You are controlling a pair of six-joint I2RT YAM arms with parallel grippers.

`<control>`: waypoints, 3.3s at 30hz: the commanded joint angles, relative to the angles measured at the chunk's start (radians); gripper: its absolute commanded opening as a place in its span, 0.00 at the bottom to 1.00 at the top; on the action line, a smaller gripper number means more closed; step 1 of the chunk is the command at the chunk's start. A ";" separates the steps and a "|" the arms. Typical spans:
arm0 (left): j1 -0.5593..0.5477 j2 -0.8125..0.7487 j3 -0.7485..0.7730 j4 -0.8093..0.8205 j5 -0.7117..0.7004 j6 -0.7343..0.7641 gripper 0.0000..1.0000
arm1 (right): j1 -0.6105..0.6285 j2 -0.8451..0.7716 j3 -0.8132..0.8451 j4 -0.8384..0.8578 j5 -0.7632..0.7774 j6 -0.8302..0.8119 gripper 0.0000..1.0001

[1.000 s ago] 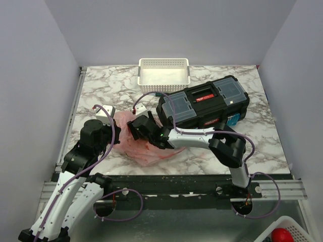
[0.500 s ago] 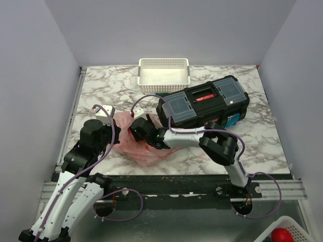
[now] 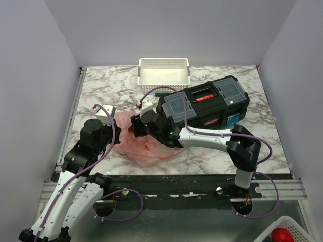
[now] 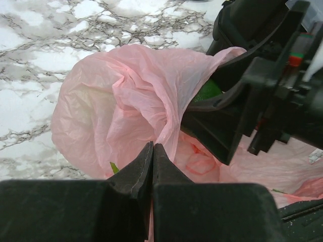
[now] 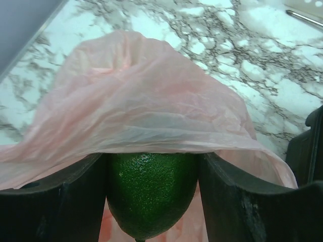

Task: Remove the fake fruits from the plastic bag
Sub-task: Take out the fake fruit from the plastic bag, then place the fake fruit in the bin, then take out the fake fruit from the plastic bag.

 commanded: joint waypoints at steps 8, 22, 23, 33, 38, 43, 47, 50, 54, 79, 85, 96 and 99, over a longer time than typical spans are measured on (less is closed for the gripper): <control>0.008 0.003 -0.002 0.020 0.023 0.013 0.00 | -0.002 -0.137 -0.003 0.059 -0.106 0.037 0.42; 0.010 0.021 0.004 -0.004 -0.001 0.008 0.00 | -0.191 -0.035 0.301 0.056 0.089 -0.159 0.36; 0.010 0.026 0.006 -0.006 -0.001 0.007 0.00 | -0.196 -0.019 0.327 0.052 0.103 -0.172 0.36; 0.008 0.013 0.008 -0.001 0.045 0.014 0.00 | -0.341 0.333 0.748 0.004 0.157 -0.299 0.37; 0.008 0.011 0.003 0.006 0.080 0.023 0.00 | -0.406 0.551 0.996 -0.059 0.143 -0.321 0.45; 0.009 0.017 0.003 0.011 0.123 0.034 0.00 | -0.452 0.684 1.128 -0.073 0.125 -0.346 0.51; 0.007 0.018 0.002 0.015 0.151 0.040 0.00 | -0.482 0.745 1.169 -0.080 0.125 -0.359 0.56; -0.005 0.016 0.002 0.015 0.159 0.045 0.00 | -0.497 0.772 1.171 -0.081 0.120 -0.346 0.61; -0.012 0.010 0.003 0.014 0.151 0.045 0.00 | -0.500 0.790 1.170 -0.121 0.128 -0.347 0.74; 0.028 0.009 0.004 0.002 0.059 0.030 0.00 | -0.387 0.200 0.697 -0.298 0.004 -0.208 0.95; 0.031 0.005 0.007 -0.005 0.024 0.026 0.00 | -0.249 -0.030 0.410 -0.253 -0.037 -0.171 0.95; 0.034 -0.023 0.003 0.005 0.019 0.019 0.00 | -0.062 -0.288 0.034 -0.132 -0.149 0.029 0.87; 0.035 -0.021 0.003 0.008 0.027 0.020 0.00 | -0.017 -0.291 0.000 -0.118 -0.136 0.042 0.82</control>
